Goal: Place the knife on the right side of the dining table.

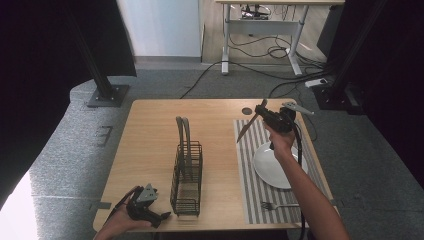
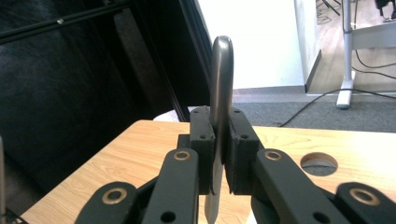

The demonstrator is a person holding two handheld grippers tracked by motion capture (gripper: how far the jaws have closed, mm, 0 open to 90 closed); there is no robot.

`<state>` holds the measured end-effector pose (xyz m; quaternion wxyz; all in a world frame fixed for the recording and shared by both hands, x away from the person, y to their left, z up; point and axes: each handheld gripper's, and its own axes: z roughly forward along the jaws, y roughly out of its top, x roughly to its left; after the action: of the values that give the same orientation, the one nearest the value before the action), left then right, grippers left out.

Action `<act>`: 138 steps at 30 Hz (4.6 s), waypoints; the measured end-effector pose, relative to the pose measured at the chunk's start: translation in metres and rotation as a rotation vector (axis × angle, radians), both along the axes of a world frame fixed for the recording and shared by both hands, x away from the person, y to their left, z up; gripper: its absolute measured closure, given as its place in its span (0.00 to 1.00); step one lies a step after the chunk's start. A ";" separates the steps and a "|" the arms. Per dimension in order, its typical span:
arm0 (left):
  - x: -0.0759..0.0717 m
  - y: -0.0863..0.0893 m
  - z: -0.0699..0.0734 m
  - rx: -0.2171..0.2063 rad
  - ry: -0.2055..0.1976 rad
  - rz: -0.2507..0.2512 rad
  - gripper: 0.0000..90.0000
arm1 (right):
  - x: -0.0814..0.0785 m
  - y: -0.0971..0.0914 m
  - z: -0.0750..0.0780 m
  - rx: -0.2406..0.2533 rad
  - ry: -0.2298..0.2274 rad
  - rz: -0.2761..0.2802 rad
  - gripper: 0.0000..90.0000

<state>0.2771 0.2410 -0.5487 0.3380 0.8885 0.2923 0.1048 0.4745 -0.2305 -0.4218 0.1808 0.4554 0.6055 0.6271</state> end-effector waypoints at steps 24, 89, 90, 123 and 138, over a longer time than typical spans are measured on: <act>0.000 0.000 0.000 0.000 0.000 0.001 0.00 | 0.025 -0.022 -0.005 -0.044 0.007 -0.112 0.92; 0.000 0.000 0.000 0.001 0.000 0.001 0.00 | 0.040 -0.085 -0.050 -0.148 0.177 -0.273 0.77; 0.000 0.000 0.000 0.000 0.000 0.001 0.00 | 0.040 -0.085 -0.050 -0.148 0.177 -0.273 0.77; 0.000 0.000 0.000 0.000 0.000 0.001 0.00 | 0.045 -0.107 -0.077 -0.125 0.291 -0.303 0.65; 0.000 0.000 0.000 0.001 0.000 0.002 0.00 | 0.043 -0.121 -0.099 -0.044 0.380 -0.329 0.61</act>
<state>0.2767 0.2409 -0.5487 0.3376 0.8882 0.2932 0.1055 0.5177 -0.3515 -0.5204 0.1734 0.6536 0.5598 0.4789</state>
